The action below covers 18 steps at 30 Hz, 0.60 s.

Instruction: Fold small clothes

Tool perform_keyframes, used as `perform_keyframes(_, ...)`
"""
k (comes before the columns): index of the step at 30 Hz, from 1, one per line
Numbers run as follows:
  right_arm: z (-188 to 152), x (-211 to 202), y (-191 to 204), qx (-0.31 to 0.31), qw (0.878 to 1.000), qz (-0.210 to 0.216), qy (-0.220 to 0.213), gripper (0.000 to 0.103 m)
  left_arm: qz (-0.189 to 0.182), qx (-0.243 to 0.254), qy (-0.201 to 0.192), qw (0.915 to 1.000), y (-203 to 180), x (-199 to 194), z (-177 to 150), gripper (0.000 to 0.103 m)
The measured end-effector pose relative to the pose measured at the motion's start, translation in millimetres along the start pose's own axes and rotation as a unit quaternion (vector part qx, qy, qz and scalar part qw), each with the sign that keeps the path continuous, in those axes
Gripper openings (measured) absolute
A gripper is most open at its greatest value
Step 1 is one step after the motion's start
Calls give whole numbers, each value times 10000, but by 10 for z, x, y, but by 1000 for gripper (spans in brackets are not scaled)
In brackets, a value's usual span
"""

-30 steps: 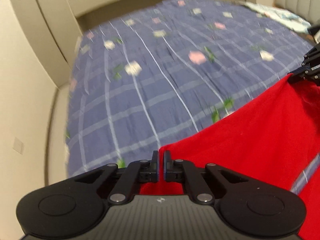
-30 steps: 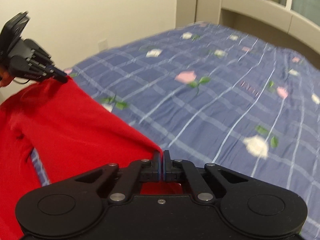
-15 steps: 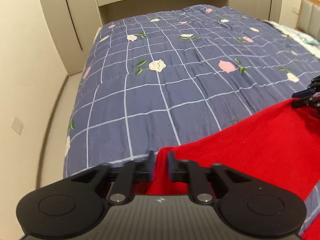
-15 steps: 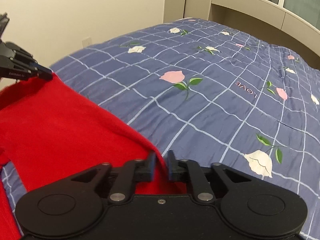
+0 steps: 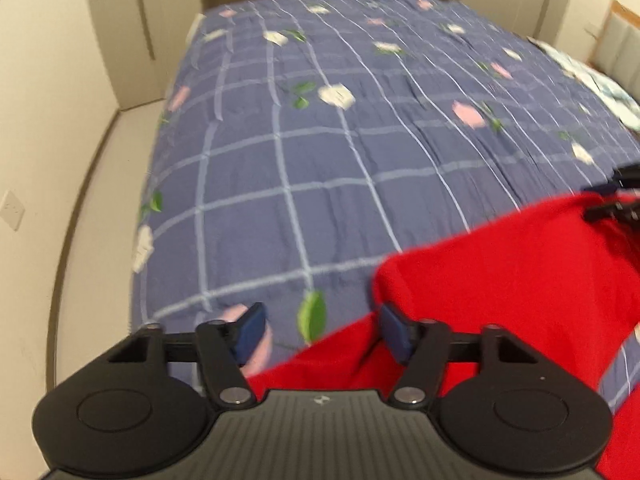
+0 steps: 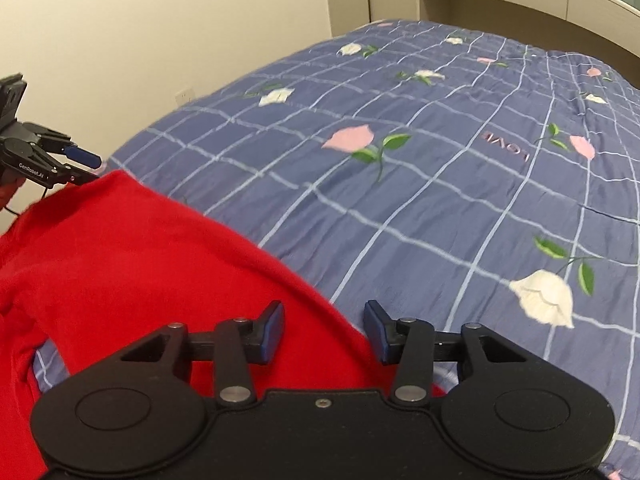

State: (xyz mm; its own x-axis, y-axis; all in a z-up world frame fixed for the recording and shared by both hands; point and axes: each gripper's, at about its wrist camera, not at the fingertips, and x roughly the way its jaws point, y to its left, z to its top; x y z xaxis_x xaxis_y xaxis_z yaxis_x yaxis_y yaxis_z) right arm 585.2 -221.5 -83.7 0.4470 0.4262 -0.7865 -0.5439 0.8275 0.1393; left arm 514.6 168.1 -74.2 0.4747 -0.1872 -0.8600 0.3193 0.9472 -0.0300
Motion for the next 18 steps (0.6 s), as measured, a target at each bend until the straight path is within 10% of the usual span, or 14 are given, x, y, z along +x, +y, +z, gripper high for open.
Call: perform_keyframes(18, -71, 1, -130, 211, 9996, 127, -111, 44, -732, -110, -487, 9961, -28, -111, 144, 90)
